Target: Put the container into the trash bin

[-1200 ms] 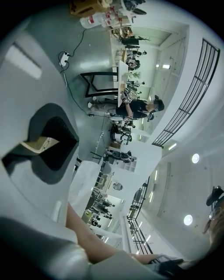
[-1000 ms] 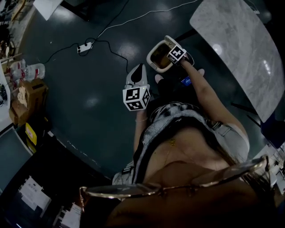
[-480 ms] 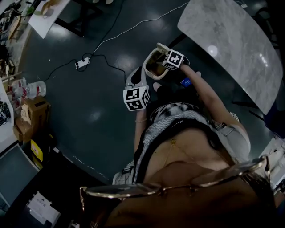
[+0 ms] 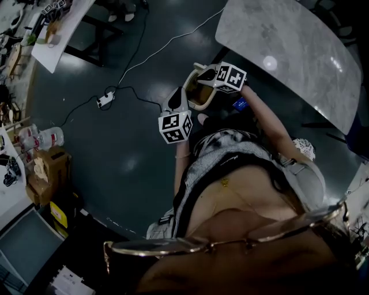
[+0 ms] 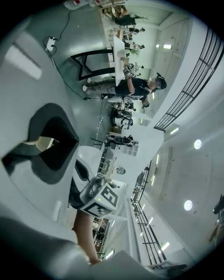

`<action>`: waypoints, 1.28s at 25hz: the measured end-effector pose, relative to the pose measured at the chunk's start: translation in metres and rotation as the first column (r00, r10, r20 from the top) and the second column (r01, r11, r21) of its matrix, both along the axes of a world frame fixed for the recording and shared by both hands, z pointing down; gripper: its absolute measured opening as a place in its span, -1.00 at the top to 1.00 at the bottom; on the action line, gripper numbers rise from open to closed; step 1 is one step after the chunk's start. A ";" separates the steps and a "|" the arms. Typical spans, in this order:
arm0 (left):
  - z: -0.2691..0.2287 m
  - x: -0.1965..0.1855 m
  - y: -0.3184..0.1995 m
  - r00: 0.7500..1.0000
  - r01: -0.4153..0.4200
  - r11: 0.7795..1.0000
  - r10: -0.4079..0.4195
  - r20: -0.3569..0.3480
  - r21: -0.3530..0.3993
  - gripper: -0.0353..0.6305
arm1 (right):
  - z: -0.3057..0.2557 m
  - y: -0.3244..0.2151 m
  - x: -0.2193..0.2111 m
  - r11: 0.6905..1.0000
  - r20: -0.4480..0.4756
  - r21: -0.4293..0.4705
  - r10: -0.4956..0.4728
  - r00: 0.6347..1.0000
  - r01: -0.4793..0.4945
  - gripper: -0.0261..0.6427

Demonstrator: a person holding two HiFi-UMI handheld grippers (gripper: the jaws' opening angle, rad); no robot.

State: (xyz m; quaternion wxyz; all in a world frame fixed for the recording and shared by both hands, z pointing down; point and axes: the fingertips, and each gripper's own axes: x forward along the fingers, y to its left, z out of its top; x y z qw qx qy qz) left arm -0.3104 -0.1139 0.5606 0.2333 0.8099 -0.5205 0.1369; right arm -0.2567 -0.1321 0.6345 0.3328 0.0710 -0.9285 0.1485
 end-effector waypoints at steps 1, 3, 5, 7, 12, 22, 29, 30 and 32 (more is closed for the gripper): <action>-0.003 0.003 -0.002 1.000 -0.010 1.000 0.010 -0.001 0.006 0.89 | -0.009 0.000 0.002 1.000 0.013 0.015 0.008 1.000 -0.009 0.84; -0.009 0.010 -0.007 1.000 -0.029 0.999 0.029 -0.005 0.019 0.89 | -0.029 0.000 0.007 0.999 0.033 0.045 0.024 0.999 -0.026 0.84; -0.018 0.018 -0.012 0.999 -0.048 0.998 0.048 -0.013 0.035 0.89 | -0.049 -0.002 0.013 0.996 0.058 0.078 0.043 0.997 -0.048 0.84; -0.026 0.028 -0.017 0.997 -0.066 0.996 0.068 -0.022 0.053 0.89 | -0.066 -0.005 0.021 0.990 0.085 0.113 0.069 0.994 -0.079 0.84; -0.043 0.060 -0.023 0.991 -0.122 0.988 0.127 -0.049 0.096 0.89 | -0.097 -0.007 0.052 0.963 0.143 0.210 0.143 0.979 -0.171 0.84; -0.092 0.110 -0.031 0.969 -0.215 0.956 0.234 -0.079 0.200 0.89 | -0.166 -0.017 0.097 0.866 0.283 0.328 0.292 0.914 -0.378 0.84; -0.120 0.124 -0.038 0.961 -0.242 0.932 0.269 -0.067 0.271 0.89 | -0.196 -0.019 0.097 0.806 0.366 0.396 0.301 0.880 -0.440 0.84; -0.123 0.125 -0.039 0.960 -0.243 0.928 0.272 -0.067 0.283 0.89 | -0.199 -0.019 0.098 0.797 0.379 0.405 0.299 0.876 -0.447 0.84; -0.128 0.128 -0.040 0.959 -0.245 0.922 0.277 -0.068 0.300 0.89 | -0.203 -0.018 0.100 0.787 0.396 0.413 0.299 0.868 -0.459 0.84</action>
